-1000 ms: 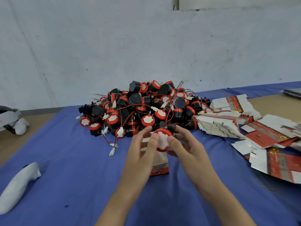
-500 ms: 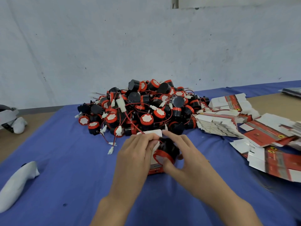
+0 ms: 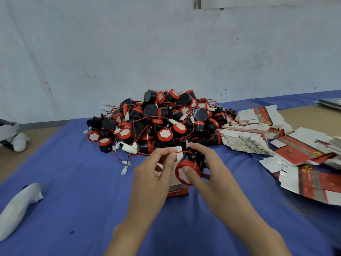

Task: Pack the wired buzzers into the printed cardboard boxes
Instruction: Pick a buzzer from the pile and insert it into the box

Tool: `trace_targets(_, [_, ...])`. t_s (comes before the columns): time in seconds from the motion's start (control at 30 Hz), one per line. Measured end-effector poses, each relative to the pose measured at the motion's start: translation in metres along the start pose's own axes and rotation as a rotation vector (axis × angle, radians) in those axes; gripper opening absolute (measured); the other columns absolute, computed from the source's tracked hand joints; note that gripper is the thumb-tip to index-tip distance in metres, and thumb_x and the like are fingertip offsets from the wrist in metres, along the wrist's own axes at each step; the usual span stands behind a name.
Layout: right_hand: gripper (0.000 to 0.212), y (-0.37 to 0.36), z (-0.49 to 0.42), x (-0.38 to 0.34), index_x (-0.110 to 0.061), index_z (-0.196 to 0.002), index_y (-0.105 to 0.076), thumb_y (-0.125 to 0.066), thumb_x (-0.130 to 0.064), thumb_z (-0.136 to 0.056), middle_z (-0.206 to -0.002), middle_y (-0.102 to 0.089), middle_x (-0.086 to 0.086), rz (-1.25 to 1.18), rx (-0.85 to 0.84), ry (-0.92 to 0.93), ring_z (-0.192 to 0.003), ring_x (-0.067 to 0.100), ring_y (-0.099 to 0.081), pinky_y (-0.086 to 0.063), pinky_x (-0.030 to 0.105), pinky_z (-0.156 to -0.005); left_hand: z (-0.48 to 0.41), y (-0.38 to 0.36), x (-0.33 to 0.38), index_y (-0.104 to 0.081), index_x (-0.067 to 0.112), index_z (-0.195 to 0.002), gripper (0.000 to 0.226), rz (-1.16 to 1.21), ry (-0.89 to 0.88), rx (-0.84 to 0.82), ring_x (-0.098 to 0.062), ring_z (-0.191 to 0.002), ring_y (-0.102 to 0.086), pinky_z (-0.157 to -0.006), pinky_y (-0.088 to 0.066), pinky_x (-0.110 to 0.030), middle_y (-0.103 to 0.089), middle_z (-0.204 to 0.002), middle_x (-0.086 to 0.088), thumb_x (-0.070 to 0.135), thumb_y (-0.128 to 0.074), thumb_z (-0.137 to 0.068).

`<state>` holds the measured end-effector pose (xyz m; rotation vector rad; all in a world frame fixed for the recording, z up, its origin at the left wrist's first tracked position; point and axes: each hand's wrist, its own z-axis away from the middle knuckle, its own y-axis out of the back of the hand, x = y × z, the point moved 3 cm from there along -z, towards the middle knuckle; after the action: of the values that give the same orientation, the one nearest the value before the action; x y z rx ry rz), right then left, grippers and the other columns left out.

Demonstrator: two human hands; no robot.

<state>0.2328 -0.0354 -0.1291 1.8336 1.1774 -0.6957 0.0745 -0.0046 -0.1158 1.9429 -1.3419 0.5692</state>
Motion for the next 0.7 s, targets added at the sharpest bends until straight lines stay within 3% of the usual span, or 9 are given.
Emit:
trace_targets(0.1, [0.041, 0.000, 0.001, -0.005, -0.064, -0.137, -0.043, -0.053, -0.055, -0.098, -0.118, -0.051, -0.024, -0.058, 0.014, 0.030, -0.109, 0.005, -0.060, -0.054, 0.019, -0.083, 0.001, -0.005, -0.001, -0.066, 0.049, -0.105, 0.015, 0.058, 0.025, -0.015, 0.001, -0.085, -0.068, -0.064, -0.048, -0.009, -0.071, -0.093, 0.027, 0.045, -0.053, -0.098])
trace_targets(0.17, [0.038, 0.000, 0.001, -0.009, -0.060, -0.132, -0.052, -0.052, -0.052, -0.095, -0.112, -0.052, -0.020, -0.114, 0.057, 0.020, -0.105, 0.007, -0.061, -0.050, 0.013, -0.083, 0.004, -0.009, -0.002, -0.067, 0.045, -0.109, 0.016, 0.075, 0.041, -0.045, -0.001, -0.086, -0.069, -0.064, -0.049, -0.010, -0.072, -0.096, 0.024, 0.039, -0.053, -0.102])
trace_targets(0.27, [0.036, 0.006, -0.002, -0.013, -0.055, -0.124, -0.057, -0.052, -0.050, -0.089, -0.118, -0.059, -0.015, -0.191, 0.187, -0.013, -0.107, 0.000, -0.062, -0.045, 0.007, -0.083, 0.011, -0.014, 0.000, -0.065, 0.046, -0.115, 0.022, 0.077, 0.039, -0.082, -0.003, -0.084, -0.069, -0.062, -0.048, -0.009, -0.072, -0.095, 0.024, 0.040, -0.047, -0.103])
trace_targets(0.37, [0.032, 0.011, -0.003, -0.015, -0.049, -0.124, -0.061, -0.055, -0.045, -0.093, -0.119, -0.067, -0.009, -0.305, 0.318, -0.051, -0.105, 0.001, -0.066, -0.050, 0.012, -0.083, 0.019, -0.023, 0.007, -0.057, 0.053, -0.124, 0.028, 0.103, 0.035, -0.125, 0.002, -0.092, -0.067, -0.068, -0.049, -0.008, -0.068, -0.106, 0.031, 0.041, -0.042, -0.104])
trace_targets(0.43, [0.033, 0.009, -0.001, -0.015, -0.042, -0.126, -0.062, -0.055, -0.042, -0.094, -0.113, -0.071, -0.015, -0.396, 0.386, -0.053, -0.103, 0.000, -0.068, -0.054, 0.015, -0.083, 0.026, -0.031, 0.012, -0.046, 0.060, -0.135, 0.036, 0.128, 0.031, -0.170, 0.001, -0.095, -0.067, -0.073, -0.052, -0.013, -0.067, -0.110, 0.030, 0.049, -0.038, -0.102])
trace_targets(0.53, [0.031, -0.001, 0.000, -0.016, -0.037, -0.125, -0.062, -0.054, -0.040, -0.095, -0.104, -0.071, -0.026, -0.514, 0.460, -0.080, -0.098, -0.002, -0.069, -0.055, 0.015, -0.075, 0.031, -0.040, 0.014, -0.032, 0.063, -0.144, 0.049, 0.143, 0.058, -0.195, -0.010, -0.077, -0.067, -0.063, -0.055, -0.026, -0.070, -0.093, 0.014, 0.067, -0.034, -0.096])
trace_targets(0.6, [0.025, -0.010, 0.001, -0.014, -0.039, -0.122, -0.062, -0.054, -0.037, -0.098, -0.104, -0.072, -0.027, -0.598, 0.472, -0.130, -0.097, 0.001, -0.071, -0.056, 0.016, -0.071, 0.030, -0.044, 0.015, -0.037, 0.055, -0.146, 0.052, 0.178, 0.087, -0.174, -0.012, -0.081, -0.070, -0.066, -0.058, -0.032, -0.072, -0.099, 0.014, 0.068, -0.038, -0.096])
trace_targets(0.7, [0.022, -0.020, -0.001, -0.011, -0.040, -0.119, -0.062, -0.054, -0.035, -0.099, -0.106, -0.072, -0.025, -0.656, 0.422, -0.205, -0.097, 0.003, -0.072, -0.060, 0.022, -0.071, 0.024, -0.043, 0.015, -0.056, 0.044, -0.137, 0.038, 0.305, 0.182, -0.081, -0.008, -0.093, -0.072, -0.075, -0.061, -0.033, -0.073, -0.108, 0.015, 0.052, -0.048, -0.100])
